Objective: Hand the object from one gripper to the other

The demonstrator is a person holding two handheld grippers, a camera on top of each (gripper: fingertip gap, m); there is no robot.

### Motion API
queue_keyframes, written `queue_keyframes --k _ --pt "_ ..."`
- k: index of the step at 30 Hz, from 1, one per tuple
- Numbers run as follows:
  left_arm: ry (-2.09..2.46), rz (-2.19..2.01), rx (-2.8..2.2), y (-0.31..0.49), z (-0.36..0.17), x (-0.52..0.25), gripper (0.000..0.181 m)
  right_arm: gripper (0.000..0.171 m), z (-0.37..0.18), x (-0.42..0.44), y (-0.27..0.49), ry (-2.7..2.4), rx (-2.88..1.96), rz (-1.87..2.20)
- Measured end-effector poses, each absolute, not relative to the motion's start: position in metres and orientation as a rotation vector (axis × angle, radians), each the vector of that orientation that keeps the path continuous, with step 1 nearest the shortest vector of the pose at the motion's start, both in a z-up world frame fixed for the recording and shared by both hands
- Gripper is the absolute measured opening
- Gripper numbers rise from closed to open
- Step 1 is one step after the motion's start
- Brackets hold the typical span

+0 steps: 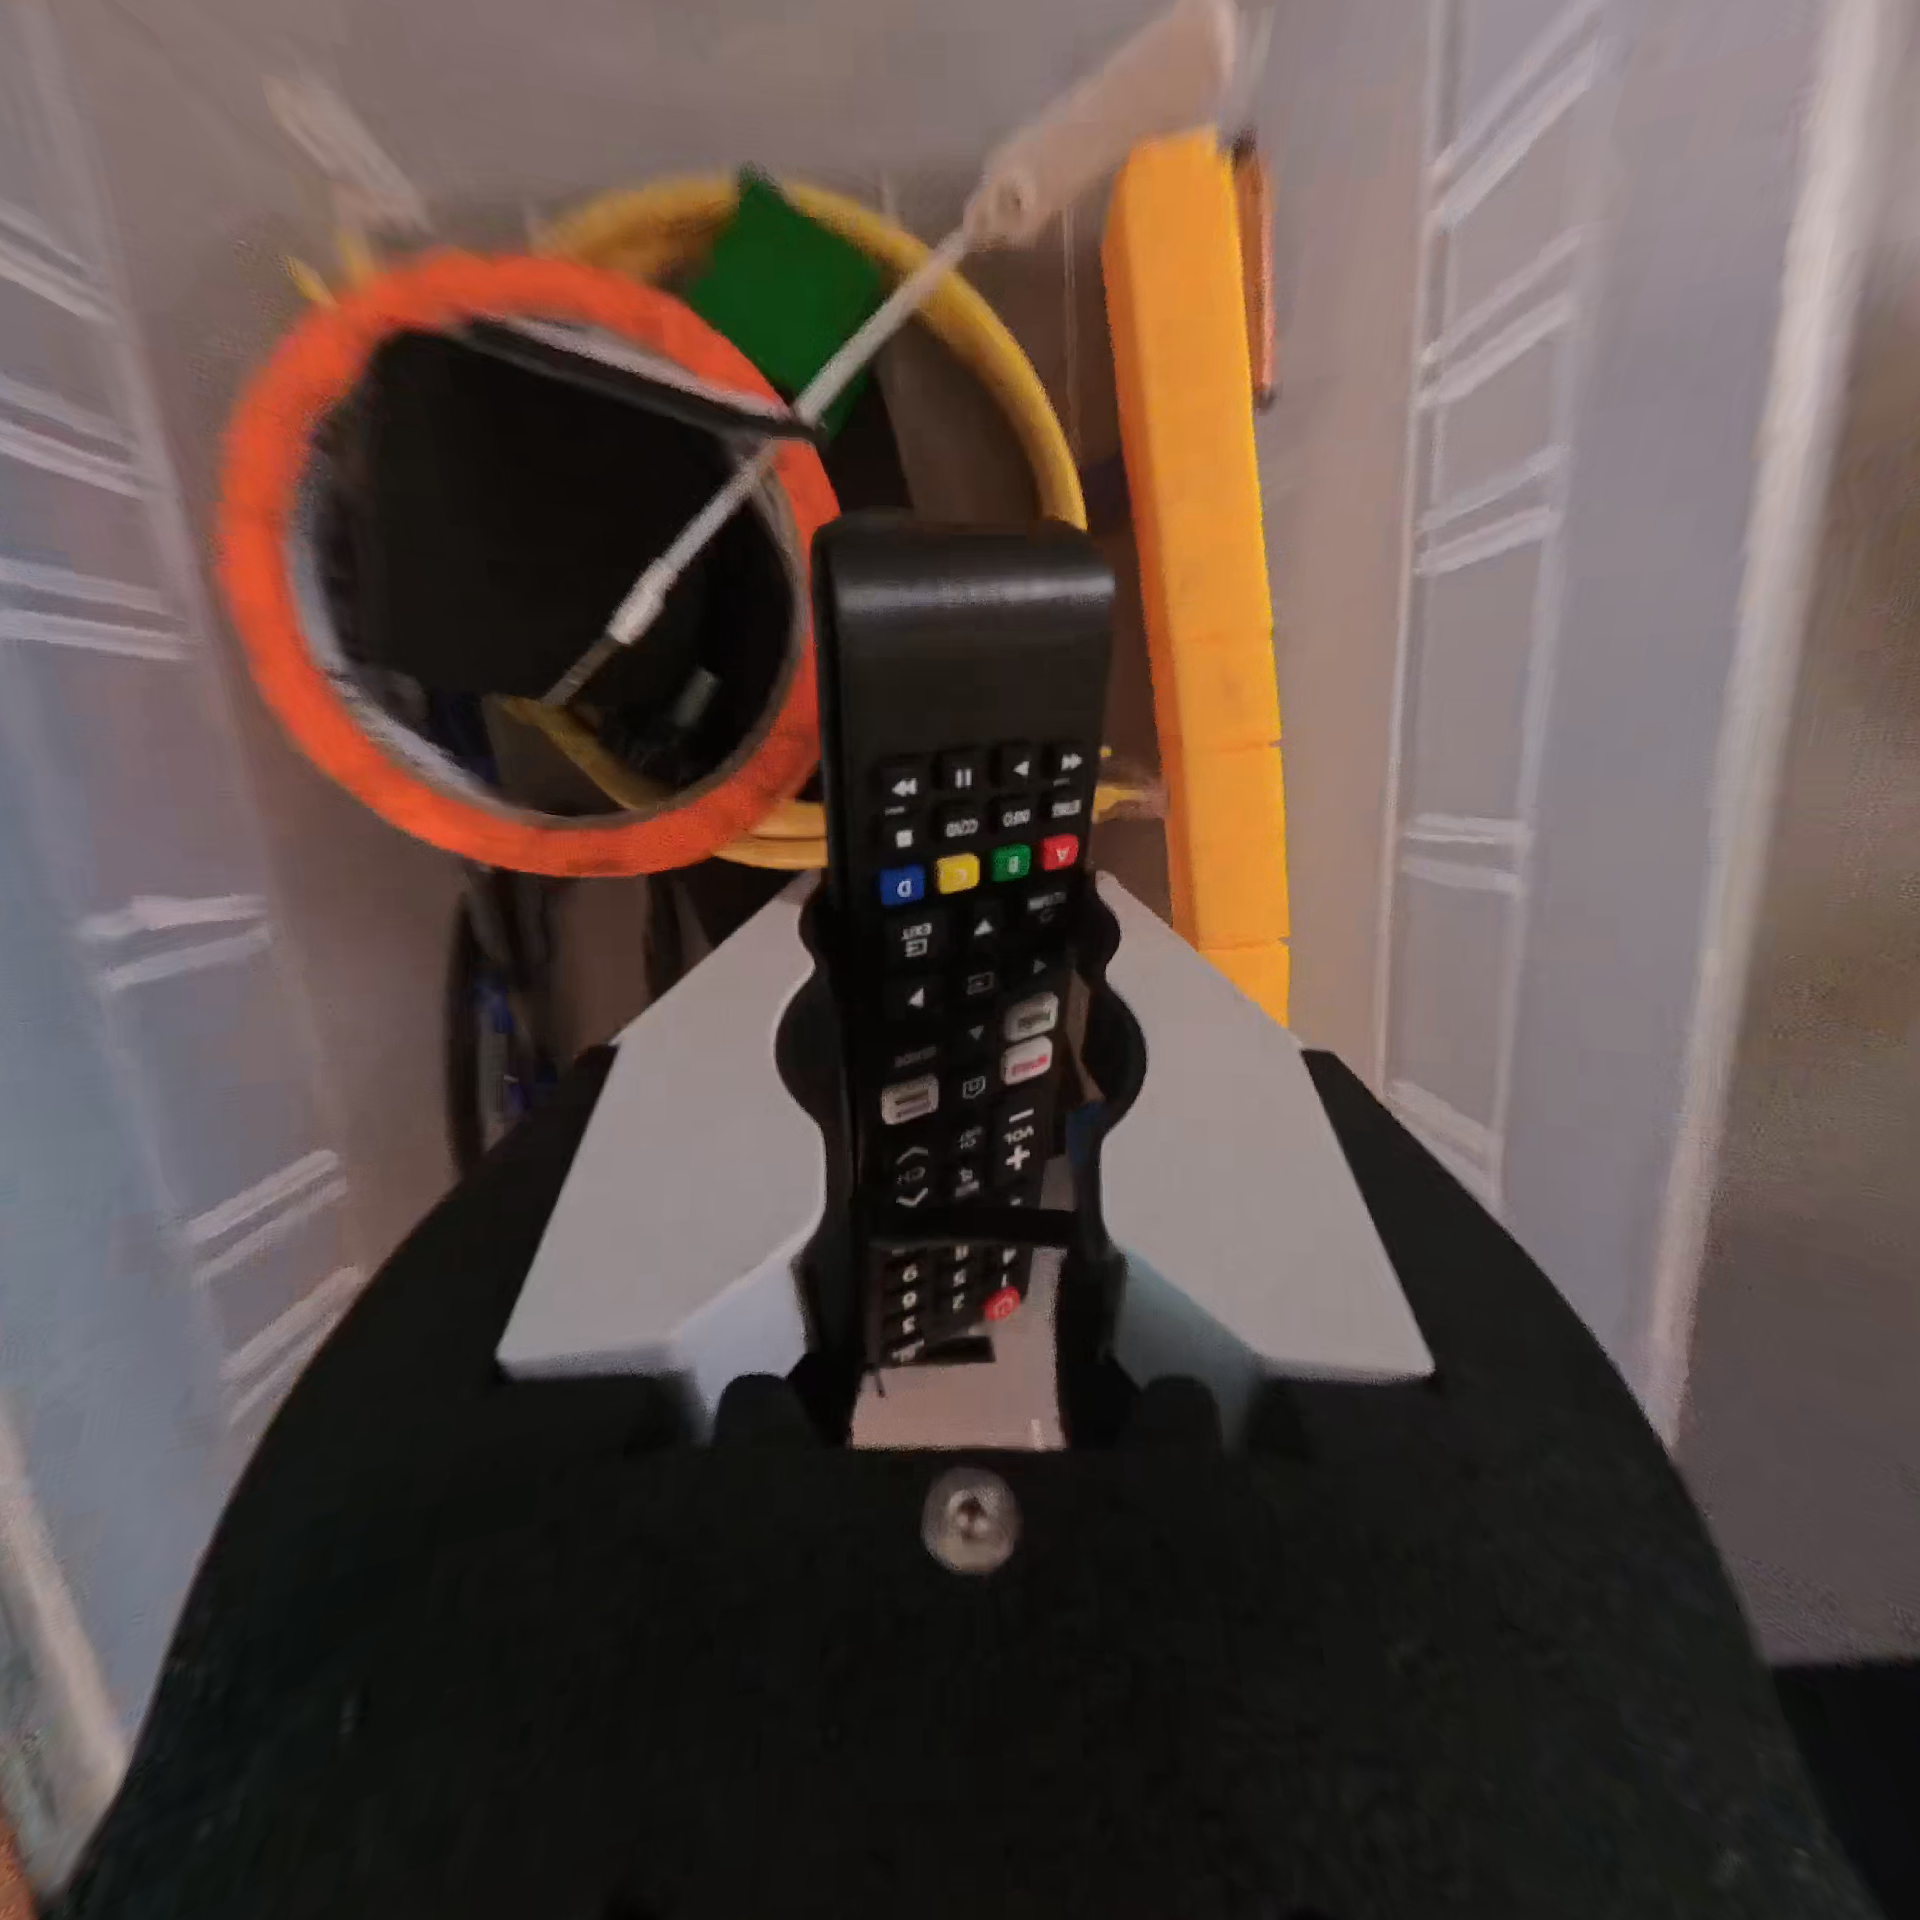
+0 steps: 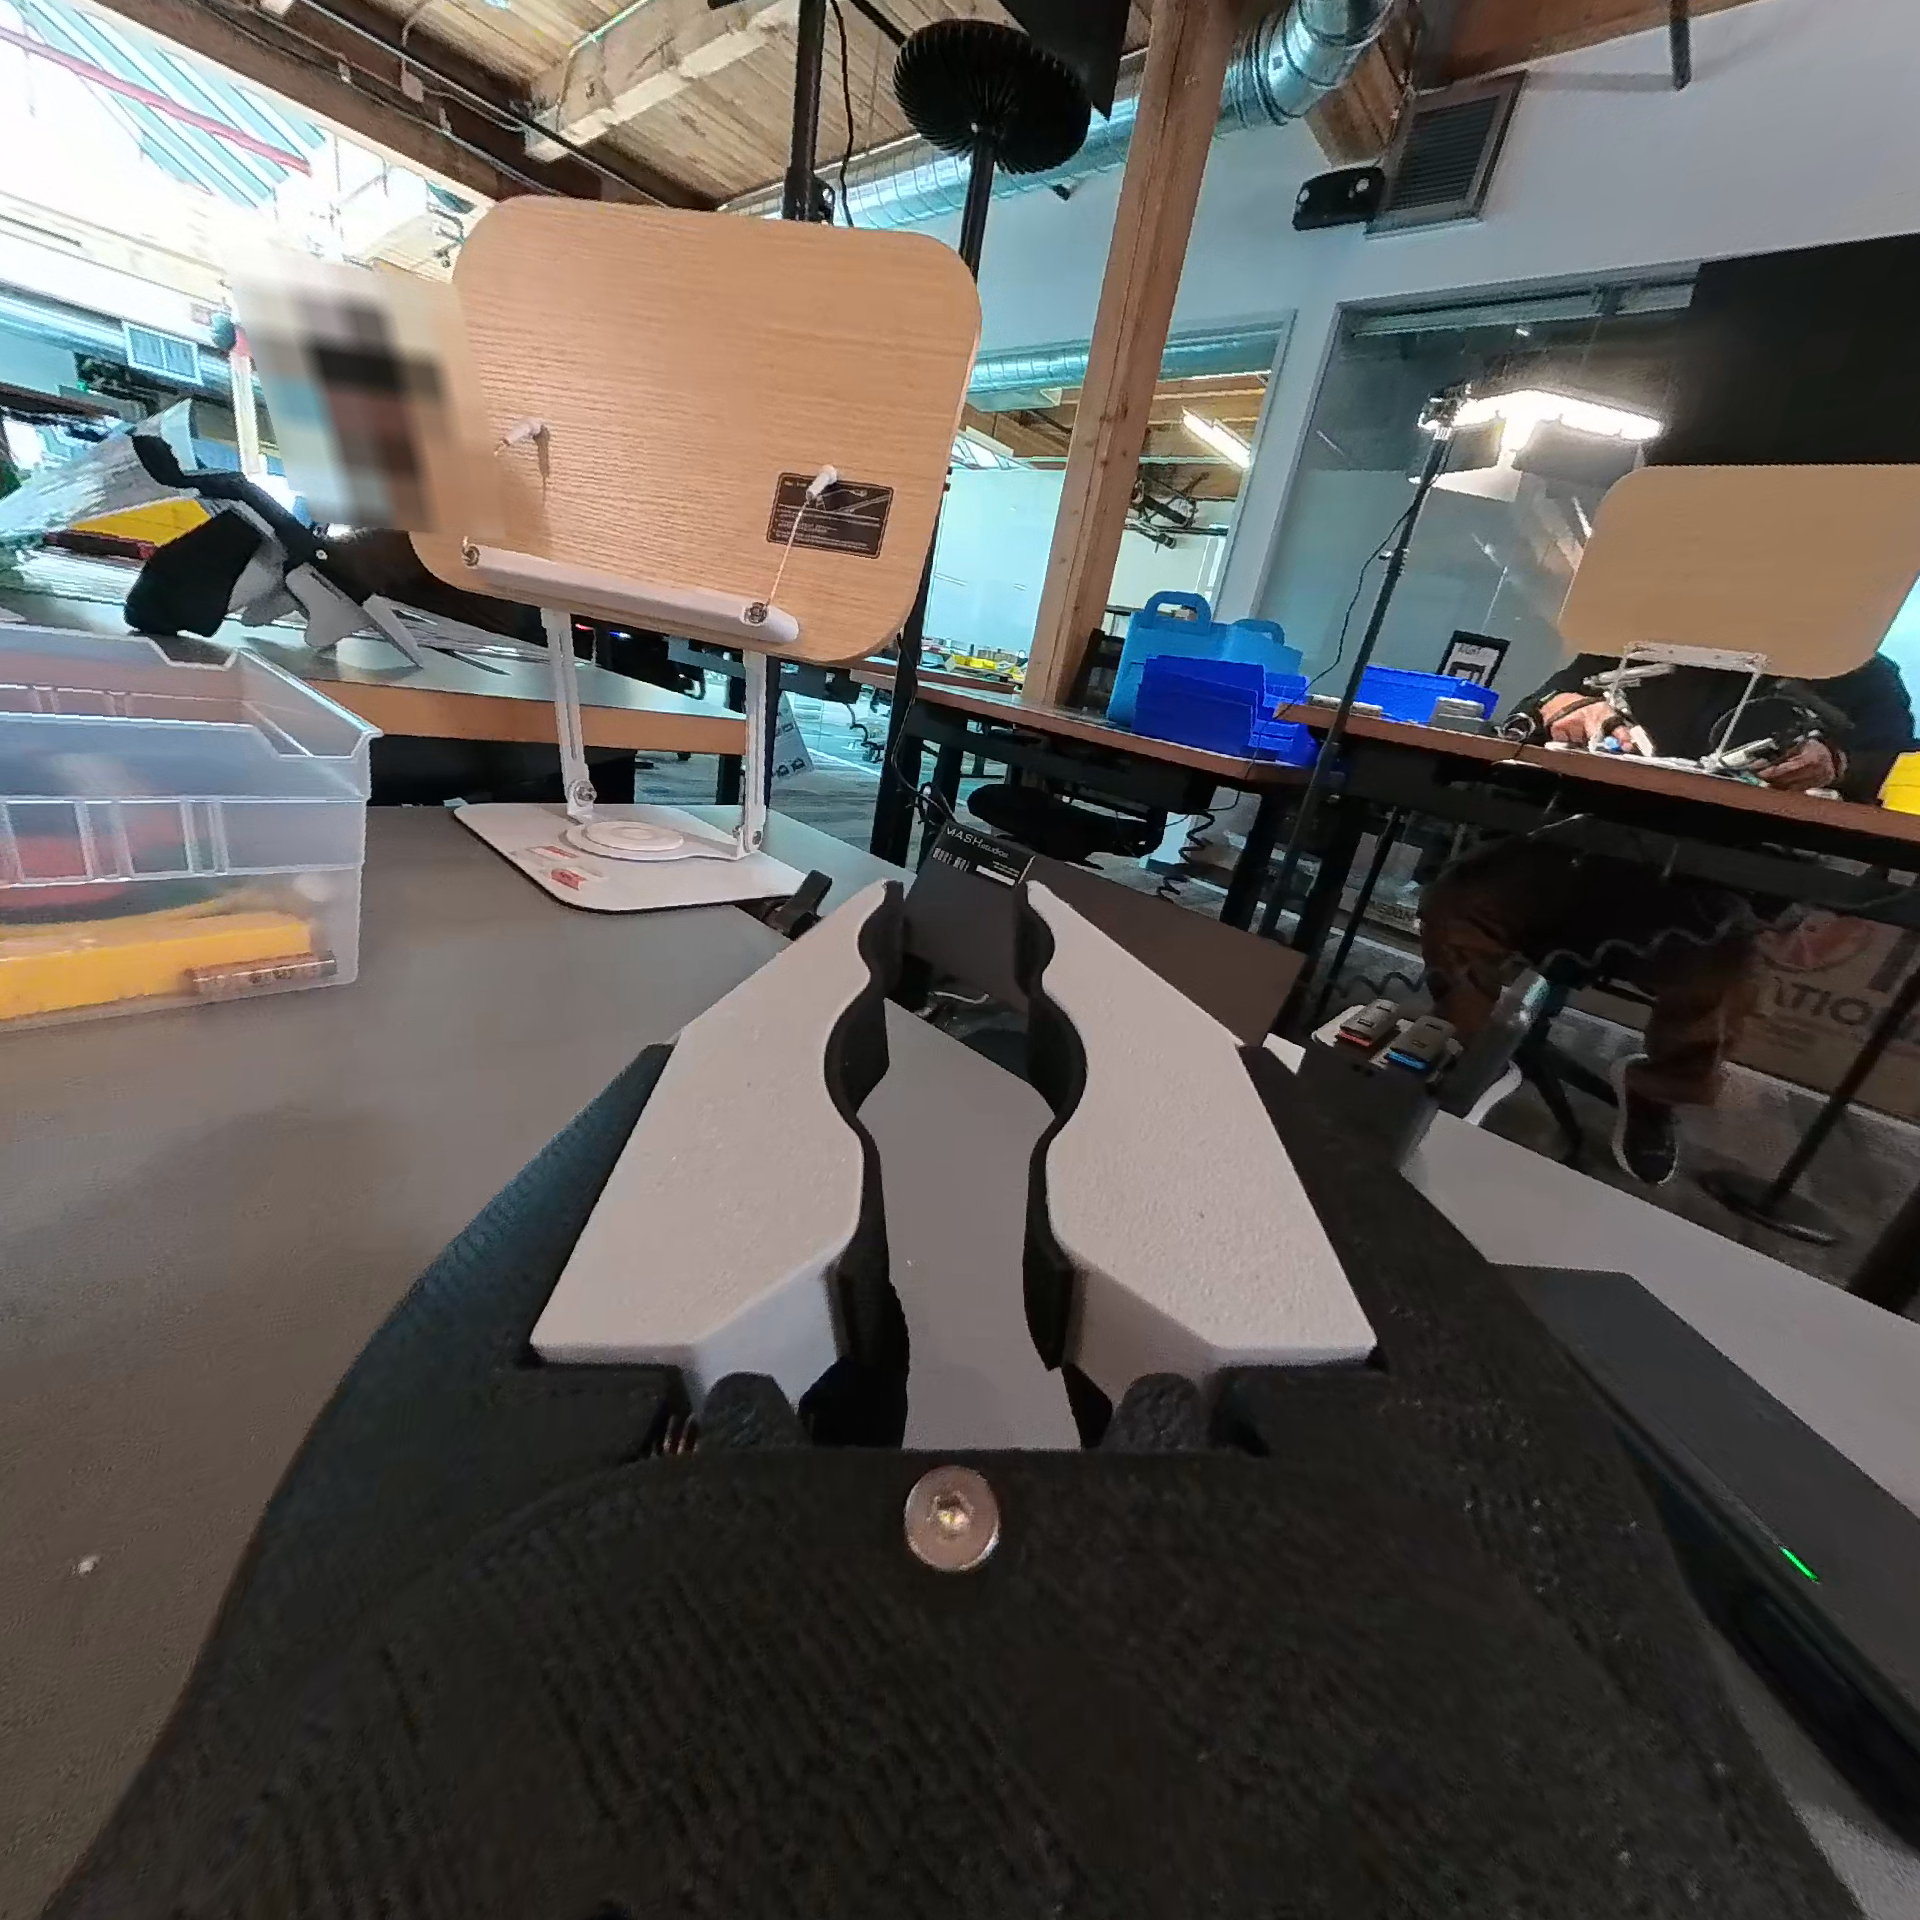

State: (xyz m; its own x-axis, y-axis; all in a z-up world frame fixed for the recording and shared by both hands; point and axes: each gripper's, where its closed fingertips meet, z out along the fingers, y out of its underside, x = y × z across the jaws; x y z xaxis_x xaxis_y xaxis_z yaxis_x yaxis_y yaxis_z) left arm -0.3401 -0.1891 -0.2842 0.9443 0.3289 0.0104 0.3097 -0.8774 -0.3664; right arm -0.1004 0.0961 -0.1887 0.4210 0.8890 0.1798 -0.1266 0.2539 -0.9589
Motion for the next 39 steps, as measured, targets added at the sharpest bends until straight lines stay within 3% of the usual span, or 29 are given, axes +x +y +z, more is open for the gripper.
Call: queue_keyframes --k 7,13,17,21,24,28,31,35,39 --pt "-0.359 0.487 -2.068 -0.190 -0.166 -0.366 0.041 0.019 -0.189 -0.102 0.093 -0.884 -1.091 0.850" --pt "-0.229 0.525 -1.723 -0.183 -0.099 -0.324 0.040 0.021 -0.188 -0.104 0.089 -0.896 -1.077 0.871" --pt "-0.145 0.313 -1.606 -0.144 -0.074 -0.266 0.038 0.042 -0.176 -0.106 0.052 -0.969 -0.935 1.088" --pt "-0.021 0.024 -1.556 -0.085 -0.083 -0.194 0.039 0.068 -0.171 -0.101 -0.022 -1.139 -0.816 1.530" --pt "0.055 -0.166 -1.570 -0.041 -0.109 -0.146 0.039 0.070 -0.169 -0.097 -0.044 -1.181 -0.795 1.517" --pt "0.167 -0.323 -1.541 -0.006 -0.131 -0.098 0.038 0.054 -0.187 -0.100 -0.022 -1.245 -0.929 1.270" --pt "0.199 -0.399 -1.477 0.007 -0.135 -0.081 0.039 0.024 -0.192 -0.095 -0.007 -1.252 -0.970 1.249" --pt "0.252 -0.379 -1.396 0.015 -0.145 -0.077 0.040 0.022 -0.202 -0.092 0.011 -1.311 -1.000 1.168" --pt "0.197 -0.183 -1.360 0.014 -0.169 -0.100 0.072 0.020 -0.205 -0.085 0.048 -1.305 -0.948 0.834"
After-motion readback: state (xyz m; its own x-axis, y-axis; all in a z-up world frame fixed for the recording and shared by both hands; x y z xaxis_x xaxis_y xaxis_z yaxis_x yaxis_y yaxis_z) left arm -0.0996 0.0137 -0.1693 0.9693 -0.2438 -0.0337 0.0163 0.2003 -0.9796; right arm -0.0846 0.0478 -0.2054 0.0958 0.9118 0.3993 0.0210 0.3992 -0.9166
